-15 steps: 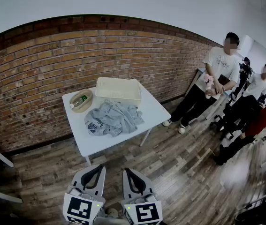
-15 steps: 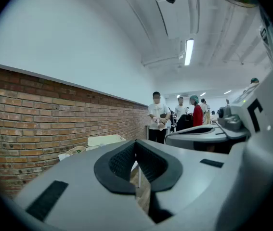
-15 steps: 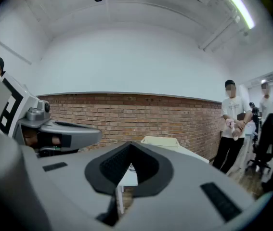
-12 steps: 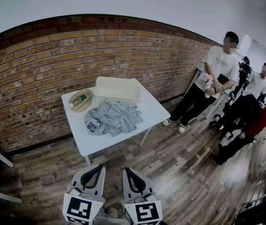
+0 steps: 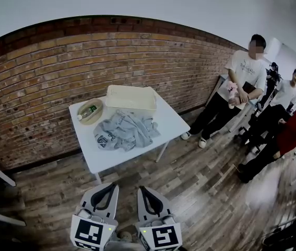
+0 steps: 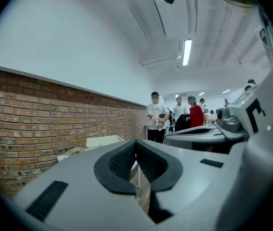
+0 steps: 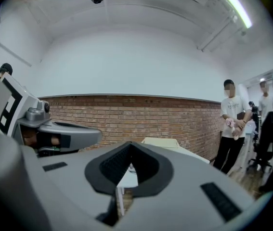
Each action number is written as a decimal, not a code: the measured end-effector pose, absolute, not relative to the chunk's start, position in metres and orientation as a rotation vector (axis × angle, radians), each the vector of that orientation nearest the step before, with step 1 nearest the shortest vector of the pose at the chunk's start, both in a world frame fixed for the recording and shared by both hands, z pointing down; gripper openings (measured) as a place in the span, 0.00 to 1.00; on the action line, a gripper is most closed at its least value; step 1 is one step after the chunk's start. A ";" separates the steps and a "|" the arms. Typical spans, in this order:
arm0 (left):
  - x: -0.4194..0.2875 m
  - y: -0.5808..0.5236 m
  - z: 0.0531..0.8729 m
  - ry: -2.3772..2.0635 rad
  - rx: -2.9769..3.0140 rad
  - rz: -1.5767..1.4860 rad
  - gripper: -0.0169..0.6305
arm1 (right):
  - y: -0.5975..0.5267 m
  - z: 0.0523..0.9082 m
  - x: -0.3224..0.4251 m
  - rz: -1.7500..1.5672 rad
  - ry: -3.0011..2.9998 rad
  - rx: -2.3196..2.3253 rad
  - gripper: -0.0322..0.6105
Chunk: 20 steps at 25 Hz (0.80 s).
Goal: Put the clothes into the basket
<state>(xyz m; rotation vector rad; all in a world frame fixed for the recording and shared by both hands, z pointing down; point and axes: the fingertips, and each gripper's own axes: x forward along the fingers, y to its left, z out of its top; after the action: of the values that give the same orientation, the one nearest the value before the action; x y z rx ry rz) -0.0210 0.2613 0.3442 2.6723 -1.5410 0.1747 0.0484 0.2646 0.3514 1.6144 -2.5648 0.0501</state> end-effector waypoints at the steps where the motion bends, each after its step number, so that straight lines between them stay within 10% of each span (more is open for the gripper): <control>1: -0.021 0.261 0.344 -1.541 2.672 0.174 0.04 | 0.265 0.351 0.048 0.048 -2.567 1.615 0.06; 20: -0.018 0.255 0.346 -1.553 2.673 0.189 0.04 | 0.258 0.357 0.054 0.091 -2.572 1.631 0.06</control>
<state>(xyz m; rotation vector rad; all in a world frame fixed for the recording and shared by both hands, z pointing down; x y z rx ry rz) -0.0184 0.2554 0.3457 2.6729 -1.5534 0.1887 0.0539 0.2578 0.3575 1.6314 -2.5719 0.0907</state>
